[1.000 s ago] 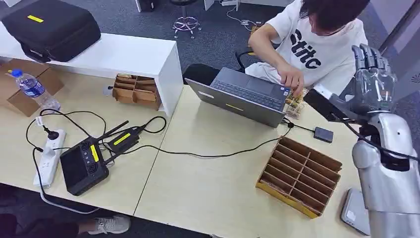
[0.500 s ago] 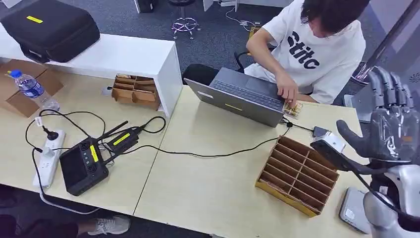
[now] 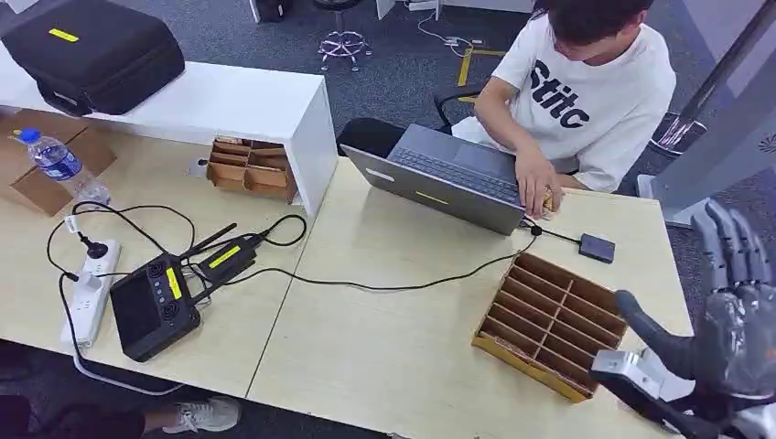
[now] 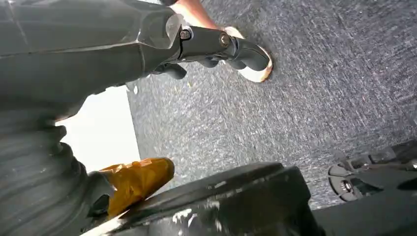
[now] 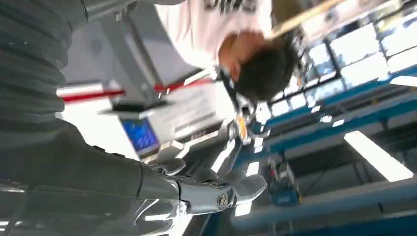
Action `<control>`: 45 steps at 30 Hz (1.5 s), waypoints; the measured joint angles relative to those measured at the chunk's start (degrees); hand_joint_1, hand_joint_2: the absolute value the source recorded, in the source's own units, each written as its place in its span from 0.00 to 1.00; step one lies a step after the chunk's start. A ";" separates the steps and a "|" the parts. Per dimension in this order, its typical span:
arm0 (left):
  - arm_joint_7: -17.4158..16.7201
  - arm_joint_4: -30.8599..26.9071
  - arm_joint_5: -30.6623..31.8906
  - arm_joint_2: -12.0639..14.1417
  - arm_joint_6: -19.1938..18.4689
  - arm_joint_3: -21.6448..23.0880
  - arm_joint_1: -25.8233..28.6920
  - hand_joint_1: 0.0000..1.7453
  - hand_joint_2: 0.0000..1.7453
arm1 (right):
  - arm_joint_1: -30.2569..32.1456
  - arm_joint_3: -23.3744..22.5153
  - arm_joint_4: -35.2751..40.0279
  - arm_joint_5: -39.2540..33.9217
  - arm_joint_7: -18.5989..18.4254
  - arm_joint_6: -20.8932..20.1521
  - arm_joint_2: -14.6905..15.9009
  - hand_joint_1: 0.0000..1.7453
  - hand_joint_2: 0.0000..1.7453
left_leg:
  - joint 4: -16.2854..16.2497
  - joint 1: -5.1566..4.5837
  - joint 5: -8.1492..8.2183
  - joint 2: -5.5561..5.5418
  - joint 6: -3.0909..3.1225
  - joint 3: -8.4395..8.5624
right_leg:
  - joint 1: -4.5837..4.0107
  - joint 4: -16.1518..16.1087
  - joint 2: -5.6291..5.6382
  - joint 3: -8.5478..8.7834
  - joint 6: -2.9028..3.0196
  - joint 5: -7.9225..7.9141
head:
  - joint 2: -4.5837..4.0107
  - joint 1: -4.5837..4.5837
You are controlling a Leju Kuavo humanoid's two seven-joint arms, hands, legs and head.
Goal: Pass the card to the sensor for recognition and then transmit it.
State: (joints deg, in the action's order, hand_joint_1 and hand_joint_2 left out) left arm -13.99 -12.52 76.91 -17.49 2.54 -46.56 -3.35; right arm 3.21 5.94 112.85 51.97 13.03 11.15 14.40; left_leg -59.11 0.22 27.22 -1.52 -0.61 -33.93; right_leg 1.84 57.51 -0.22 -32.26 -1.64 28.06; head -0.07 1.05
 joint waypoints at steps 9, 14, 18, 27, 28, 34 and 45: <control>0.90 0.00 -1.20 -0.02 0.94 -2.01 0.22 0.00 1.00 | 11.84 -1.31 5.13 -5.50 3.71 0.11 -0.83 0.00 1.00 | 0.00 0.00 0.06 0.15 -0.05 0.05 | 0.00 0.00 0.11 0.00 0.02 0.03 | 0.00 -0.02; 0.92 0.00 -1.33 -0.02 1.05 -2.66 0.22 0.00 1.00 | 14.19 -1.31 6.20 -7.15 4.10 -0.43 -0.98 0.00 1.00 | 0.00 0.00 0.06 0.19 -0.04 0.09 | 0.00 0.00 0.15 0.02 0.02 0.02 | 0.00 -0.02; 1.33 0.00 -1.64 -0.04 1.14 -3.08 0.23 0.00 1.00 | 15.90 -1.29 6.49 -12.54 6.03 -2.89 -0.98 0.00 1.00 | 0.00 0.00 0.06 0.19 -0.04 0.10 | 0.00 0.00 0.15 0.03 0.02 0.02 | 0.00 -0.02; 1.44 0.00 -1.79 -0.04 1.55 -3.78 0.23 0.00 1.00 | 18.07 -1.18 6.49 -12.15 5.33 -3.61 -0.88 0.00 1.00 | 0.00 0.00 0.06 0.22 -0.04 0.10 | 0.00 0.00 0.16 0.03 0.02 0.02 | 0.00 -0.02; 1.44 0.00 -1.73 -0.04 1.55 -3.80 0.23 0.00 1.00 | 18.05 -1.01 6.36 -10.97 4.42 -3.54 -0.81 0.00 1.00 | 0.01 0.00 0.06 0.22 -0.04 0.10 | 0.00 0.00 0.16 0.03 0.02 0.02 | 0.00 0.00; 0.89 0.00 -0.87 -0.04 1.68 -3.80 0.22 0.00 1.00 | 16.44 2.52 1.78 -0.03 -5.30 1.71 -0.02 0.00 1.00 | 0.01 0.00 0.05 0.23 -0.04 0.12 | -0.01 0.00 0.16 0.07 0.02 0.01 | 0.00 -0.02; 0.81 0.00 -0.76 -0.04 1.70 -3.80 0.23 0.00 1.00 | 14.85 6.32 -4.02 2.70 -8.03 3.45 1.01 0.00 1.00 | 0.01 0.00 0.05 0.23 -0.04 0.12 | -0.01 0.00 0.16 0.06 0.02 0.01 | 0.00 -0.02</control>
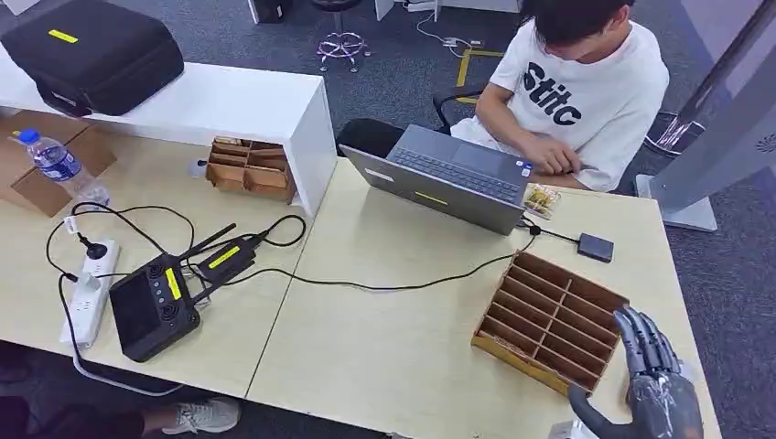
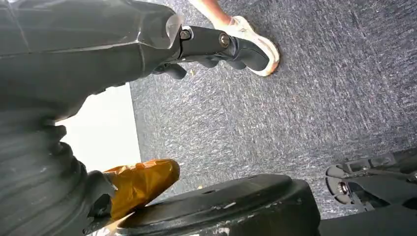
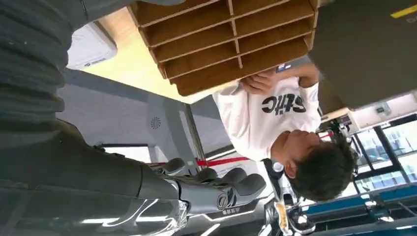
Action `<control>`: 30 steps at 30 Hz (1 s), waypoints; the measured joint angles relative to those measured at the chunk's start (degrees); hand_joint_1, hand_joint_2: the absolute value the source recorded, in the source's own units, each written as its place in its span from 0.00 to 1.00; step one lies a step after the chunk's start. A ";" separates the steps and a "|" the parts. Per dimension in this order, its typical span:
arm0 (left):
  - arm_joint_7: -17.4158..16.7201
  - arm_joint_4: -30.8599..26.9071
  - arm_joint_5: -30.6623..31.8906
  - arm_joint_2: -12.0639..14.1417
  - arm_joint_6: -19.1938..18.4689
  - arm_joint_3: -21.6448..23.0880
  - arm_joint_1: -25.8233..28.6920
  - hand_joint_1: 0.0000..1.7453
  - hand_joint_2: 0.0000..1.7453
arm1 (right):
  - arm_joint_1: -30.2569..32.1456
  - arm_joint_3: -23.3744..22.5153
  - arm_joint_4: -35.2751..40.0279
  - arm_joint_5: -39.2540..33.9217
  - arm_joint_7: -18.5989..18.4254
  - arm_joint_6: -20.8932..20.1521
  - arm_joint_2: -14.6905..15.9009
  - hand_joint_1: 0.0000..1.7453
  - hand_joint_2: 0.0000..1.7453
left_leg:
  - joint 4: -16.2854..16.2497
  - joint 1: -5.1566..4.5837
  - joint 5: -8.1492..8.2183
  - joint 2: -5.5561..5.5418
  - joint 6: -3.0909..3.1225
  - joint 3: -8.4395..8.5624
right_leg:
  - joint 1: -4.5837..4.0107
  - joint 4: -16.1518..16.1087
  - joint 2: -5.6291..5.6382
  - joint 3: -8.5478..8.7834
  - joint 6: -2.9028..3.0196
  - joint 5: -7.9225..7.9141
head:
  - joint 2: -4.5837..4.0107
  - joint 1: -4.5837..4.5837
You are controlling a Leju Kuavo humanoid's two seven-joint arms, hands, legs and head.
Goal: Pass the card to the sensor for recognition and then transmit it.
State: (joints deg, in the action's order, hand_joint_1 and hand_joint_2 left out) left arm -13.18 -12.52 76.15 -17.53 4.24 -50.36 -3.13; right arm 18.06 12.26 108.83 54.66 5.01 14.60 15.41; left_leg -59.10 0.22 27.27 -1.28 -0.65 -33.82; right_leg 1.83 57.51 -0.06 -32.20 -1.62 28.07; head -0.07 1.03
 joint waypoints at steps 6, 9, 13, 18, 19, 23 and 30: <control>-0.07 0.00 0.13 0.00 0.00 0.00 0.00 0.00 1.00 | -0.50 1.16 -1.44 2.41 -3.50 -0.09 1.03 0.00 1.00 | 0.00 0.00 0.00 0.02 0.00 0.00 | 0.00 0.00 0.01 0.00 0.00 0.00 | 0.00 0.00; -0.07 0.00 0.15 0.00 -0.02 0.00 0.00 0.00 1.00 | -0.88 1.86 -2.41 4.09 -5.47 -0.09 1.53 0.00 1.00 | 0.00 0.00 0.00 0.01 0.00 0.00 | 0.01 0.00 0.00 0.02 0.00 0.00 | 0.00 0.00; -0.07 0.00 0.17 0.00 -0.04 0.00 0.00 0.00 1.00 | -1.03 2.29 -2.82 4.61 -6.31 -0.09 1.85 0.00 1.00 | 0.00 0.00 0.00 0.01 0.00 0.00 | 0.01 0.00 0.00 0.01 0.00 0.00 | 0.00 0.00; -0.07 0.00 0.17 0.00 -0.04 0.00 0.00 0.00 1.00 | -1.06 2.36 -2.89 4.68 -6.41 -0.09 1.88 0.00 1.00 | 0.00 0.00 0.00 0.01 0.00 0.00 | 0.01 0.00 0.00 0.01 0.00 0.00 | 0.00 0.00; -0.09 0.00 0.22 0.00 -0.11 0.00 0.00 0.00 1.00 | -1.23 2.97 -3.59 5.33 -7.41 -0.22 2.23 0.00 1.00 | 0.00 0.00 0.00 0.01 0.00 0.00 | 0.00 0.00 0.00 0.01 0.00 0.00 | 0.00 0.00; -0.57 0.00 0.48 0.02 -0.33 0.00 0.00 0.00 1.00 | -1.46 4.11 -4.94 4.92 -9.07 -1.99 3.71 0.00 1.00 | 0.00 0.00 0.00 0.02 0.00 0.00 | 0.00 0.00 0.01 0.00 0.00 0.00 | 0.00 0.02; -0.61 0.00 0.98 0.02 -0.42 0.00 0.00 0.00 1.00 | -2.62 4.85 -7.22 8.39 -11.76 -2.34 3.76 0.00 1.00 | 0.00 0.00 0.00 0.02 0.00 0.00 | 0.00 0.00 0.01 0.00 0.00 0.00 | 0.00 0.02</control>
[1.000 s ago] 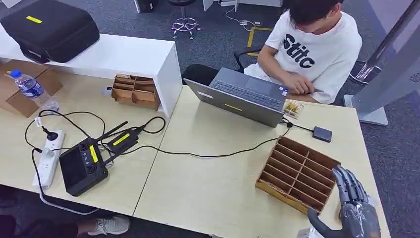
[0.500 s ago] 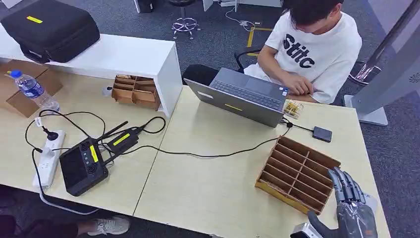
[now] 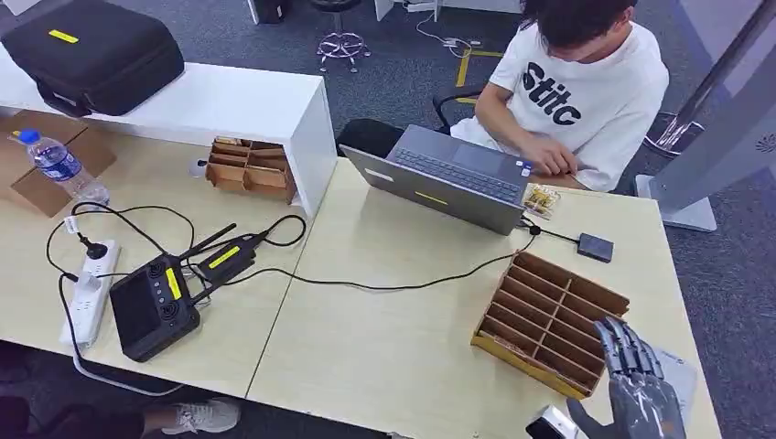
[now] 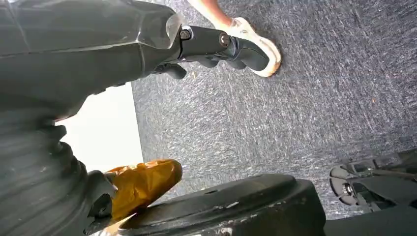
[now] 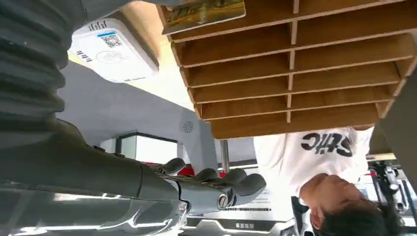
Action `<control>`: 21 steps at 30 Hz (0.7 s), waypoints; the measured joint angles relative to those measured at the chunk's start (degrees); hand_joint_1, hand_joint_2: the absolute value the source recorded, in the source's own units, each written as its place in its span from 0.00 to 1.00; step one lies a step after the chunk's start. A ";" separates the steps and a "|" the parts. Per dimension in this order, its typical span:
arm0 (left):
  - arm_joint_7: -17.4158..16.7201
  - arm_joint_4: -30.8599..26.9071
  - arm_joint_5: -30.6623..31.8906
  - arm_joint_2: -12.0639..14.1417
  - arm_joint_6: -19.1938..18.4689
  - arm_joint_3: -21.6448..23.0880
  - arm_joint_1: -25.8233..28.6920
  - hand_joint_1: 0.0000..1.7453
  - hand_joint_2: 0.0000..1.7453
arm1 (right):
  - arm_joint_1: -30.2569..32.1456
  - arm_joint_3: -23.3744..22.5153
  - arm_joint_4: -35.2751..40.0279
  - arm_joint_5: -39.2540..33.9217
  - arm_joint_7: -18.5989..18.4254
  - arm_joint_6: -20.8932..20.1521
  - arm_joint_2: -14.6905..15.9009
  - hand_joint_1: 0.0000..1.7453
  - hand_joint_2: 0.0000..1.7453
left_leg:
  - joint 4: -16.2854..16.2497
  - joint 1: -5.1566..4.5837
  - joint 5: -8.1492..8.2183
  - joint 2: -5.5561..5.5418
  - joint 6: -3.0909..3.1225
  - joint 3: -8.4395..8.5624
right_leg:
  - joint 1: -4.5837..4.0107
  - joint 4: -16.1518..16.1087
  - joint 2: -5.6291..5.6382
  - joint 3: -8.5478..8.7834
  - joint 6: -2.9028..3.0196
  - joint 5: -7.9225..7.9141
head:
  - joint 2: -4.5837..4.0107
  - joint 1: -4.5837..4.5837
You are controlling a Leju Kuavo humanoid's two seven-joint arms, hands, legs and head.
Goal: Pass the card to the sensor for recognition and then transmit it.
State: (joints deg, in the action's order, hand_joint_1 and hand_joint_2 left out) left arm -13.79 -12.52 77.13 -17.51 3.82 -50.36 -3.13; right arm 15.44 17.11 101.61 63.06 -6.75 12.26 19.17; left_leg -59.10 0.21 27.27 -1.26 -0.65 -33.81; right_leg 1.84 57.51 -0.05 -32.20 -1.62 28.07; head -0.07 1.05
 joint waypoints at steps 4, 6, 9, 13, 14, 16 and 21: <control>0.00 0.00 0.02 0.00 -0.07 0.00 0.00 0.00 1.00 | -0.60 0.35 -1.73 0.09 -0.15 0.00 0.00 0.00 1.00 | 0.00 0.00 0.00 0.00 0.00 0.00 | 0.00 0.00 0.00 0.00 0.00 0.00 | 0.00 -0.02; 0.00 0.00 0.02 0.00 -0.09 0.00 0.00 0.00 1.00 | -0.82 0.48 -2.29 0.02 -0.09 0.00 0.00 0.00 1.00 | 0.00 0.00 0.00 0.00 0.00 0.00 | 0.00 0.00 0.00 0.00 0.00 0.00 | 0.00 -0.02; 0.00 0.00 0.02 0.00 -0.09 0.00 0.00 0.00 1.00 | -1.05 0.61 -2.88 -0.02 -0.07 -0.02 0.00 0.00 1.00 | 0.00 0.00 0.00 0.00 0.00 0.00 | 0.00 0.00 0.00 0.00 0.00 0.00 | 0.00 -0.02; -0.04 0.00 0.04 0.00 -0.11 0.00 0.00 0.00 1.00 | -1.24 0.72 -3.47 -0.13 -0.06 -0.28 0.00 0.00 1.00 | 0.00 0.00 0.00 0.00 0.00 0.00 | 0.00 0.00 0.00 -0.01 0.00 0.00 | 0.00 -0.02; -0.07 0.00 0.07 0.00 -0.11 0.00 0.00 0.00 1.00 | -1.33 0.76 -3.65 -0.15 0.00 -0.46 0.00 0.00 1.00 | 0.00 0.00 0.00 0.00 0.00 0.00 | 0.00 0.00 0.00 -0.01 0.00 0.00 | 0.00 -0.02; -0.07 0.00 0.15 0.00 -0.13 0.00 0.00 0.00 1.00 | -1.41 0.81 -3.89 -0.15 0.02 -0.81 -0.02 0.00 1.00 | 0.00 0.00 0.00 0.00 0.00 0.00 | 0.00 0.00 0.00 0.00 0.00 0.00 | 0.00 -0.02; -0.07 0.00 0.19 0.00 -0.17 0.00 0.00 0.00 1.00 | -1.49 1.01 -4.39 -0.13 0.09 -1.20 -0.18 0.00 1.00 | 0.00 0.00 0.00 0.00 0.00 0.00 | 0.00 0.00 0.00 0.00 0.00 0.00 | 0.00 -0.02</control>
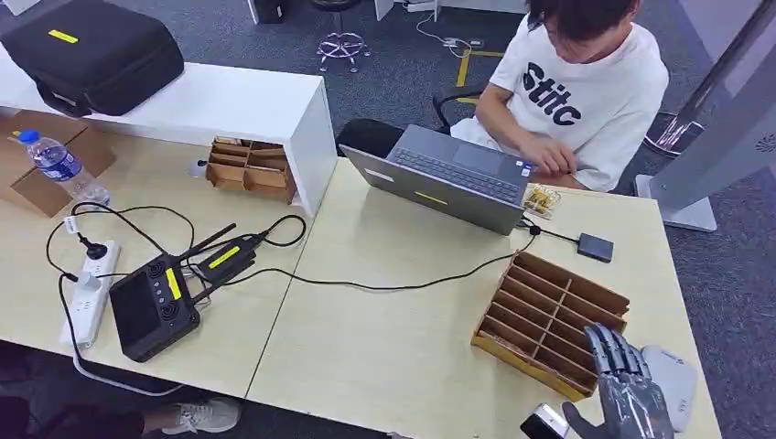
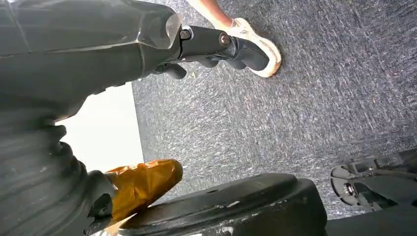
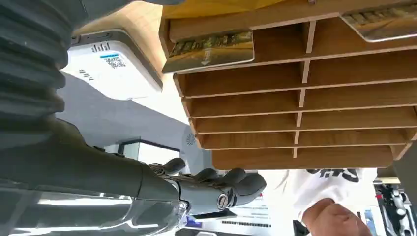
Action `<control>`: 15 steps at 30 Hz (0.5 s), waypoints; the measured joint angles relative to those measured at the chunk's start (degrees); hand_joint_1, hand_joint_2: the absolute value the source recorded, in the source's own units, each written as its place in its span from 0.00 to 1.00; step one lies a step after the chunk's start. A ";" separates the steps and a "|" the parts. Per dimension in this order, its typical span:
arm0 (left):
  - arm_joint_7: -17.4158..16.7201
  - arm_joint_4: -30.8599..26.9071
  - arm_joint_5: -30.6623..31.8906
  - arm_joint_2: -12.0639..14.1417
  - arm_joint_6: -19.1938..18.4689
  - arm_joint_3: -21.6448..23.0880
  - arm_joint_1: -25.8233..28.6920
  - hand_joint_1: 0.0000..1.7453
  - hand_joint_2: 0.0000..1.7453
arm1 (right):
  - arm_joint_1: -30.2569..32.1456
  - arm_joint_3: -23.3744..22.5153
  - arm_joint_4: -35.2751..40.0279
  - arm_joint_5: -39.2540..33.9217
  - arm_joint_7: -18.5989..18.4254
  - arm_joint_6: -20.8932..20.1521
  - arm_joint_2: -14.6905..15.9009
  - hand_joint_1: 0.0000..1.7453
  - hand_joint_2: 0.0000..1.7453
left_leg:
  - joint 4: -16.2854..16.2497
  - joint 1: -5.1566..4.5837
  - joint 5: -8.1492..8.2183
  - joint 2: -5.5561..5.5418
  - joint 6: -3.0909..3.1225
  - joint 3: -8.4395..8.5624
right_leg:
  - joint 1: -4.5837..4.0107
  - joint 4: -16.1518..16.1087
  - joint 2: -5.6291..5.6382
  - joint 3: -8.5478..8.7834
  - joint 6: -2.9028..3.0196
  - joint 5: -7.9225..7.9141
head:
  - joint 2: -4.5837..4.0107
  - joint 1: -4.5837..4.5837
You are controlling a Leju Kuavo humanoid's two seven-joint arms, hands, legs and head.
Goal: Pass the card to the sensor for recognition and then transmit it.
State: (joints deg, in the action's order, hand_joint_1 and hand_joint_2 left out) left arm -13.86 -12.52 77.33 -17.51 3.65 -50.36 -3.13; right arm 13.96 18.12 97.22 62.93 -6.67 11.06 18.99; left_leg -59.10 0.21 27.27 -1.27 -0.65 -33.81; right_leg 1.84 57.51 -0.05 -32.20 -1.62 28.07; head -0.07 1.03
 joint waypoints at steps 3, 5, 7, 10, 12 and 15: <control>0.00 0.00 0.00 0.00 0.00 0.00 0.00 0.00 1.00 | -0.05 0.09 -0.13 0.04 0.00 -0.11 -0.13 0.00 1.00 | 0.00 0.00 0.00 0.00 0.00 0.00 | 0.00 0.00 0.00 0.00 0.00 0.00 | 0.00 0.02; 0.00 0.00 0.00 0.00 0.00 0.00 0.00 0.00 1.00 | -0.13 0.15 -0.24 0.04 0.00 -0.18 -0.17 0.00 1.00 | 0.00 0.00 0.00 0.00 0.00 0.00 | 0.00 0.00 0.00 0.00 0.00 0.00 | 0.00 0.02; 0.00 0.00 0.00 0.00 0.00 0.00 0.00 0.00 1.00 | -0.27 0.22 -0.33 0.04 0.00 -0.22 -0.22 0.00 1.00 | 0.00 0.00 0.00 0.00 0.00 0.00 | 0.00 0.00 0.00 0.00 0.00 0.00 | 0.00 0.02; 0.00 0.00 0.00 0.00 0.00 0.00 0.00 0.00 1.00 | -0.39 0.28 -0.37 0.04 0.00 -0.26 -0.31 0.00 1.00 | 0.00 0.00 0.00 0.00 0.00 0.00 | 0.00 0.00 0.00 0.00 0.00 0.00 | 0.00 0.00; -0.02 0.00 0.00 0.00 0.00 0.00 0.00 0.00 1.00 | -0.44 0.31 -0.39 0.04 0.00 -0.29 -0.33 0.00 1.00 | 0.00 0.00 0.00 0.00 0.00 0.00 | 0.00 0.00 0.00 0.00 0.00 0.00 | 0.00 0.00; -0.02 0.00 0.00 0.00 0.00 0.00 0.00 0.00 1.00 | -0.53 0.39 -0.42 0.24 0.15 -0.35 -0.35 0.00 1.00 | 0.00 0.00 0.00 0.00 0.00 0.00 | 0.00 0.00 0.00 0.00 0.00 0.00 | 0.00 0.00</control>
State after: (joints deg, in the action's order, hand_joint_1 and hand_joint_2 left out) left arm -13.88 -12.52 77.33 -17.51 3.65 -50.36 -3.13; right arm 13.43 18.51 96.80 63.17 -6.51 10.71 18.64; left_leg -59.10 0.21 27.27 -1.27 -0.65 -33.81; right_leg 1.84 57.51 -0.05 -32.20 -1.62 28.07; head -0.07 1.03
